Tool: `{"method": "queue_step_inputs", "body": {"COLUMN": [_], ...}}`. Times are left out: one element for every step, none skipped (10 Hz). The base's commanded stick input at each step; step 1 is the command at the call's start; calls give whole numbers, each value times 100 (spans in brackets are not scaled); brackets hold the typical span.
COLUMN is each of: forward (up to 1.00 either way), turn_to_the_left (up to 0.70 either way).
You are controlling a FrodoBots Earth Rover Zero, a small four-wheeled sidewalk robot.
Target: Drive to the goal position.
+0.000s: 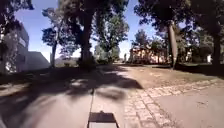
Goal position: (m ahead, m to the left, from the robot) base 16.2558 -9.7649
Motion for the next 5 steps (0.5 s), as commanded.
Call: {"method": "queue_step_inputs", "body": {"forward": [70, 70, 70, 70, 70], "turn_to_the_left": [0, 0, 0, 0, 0]}}
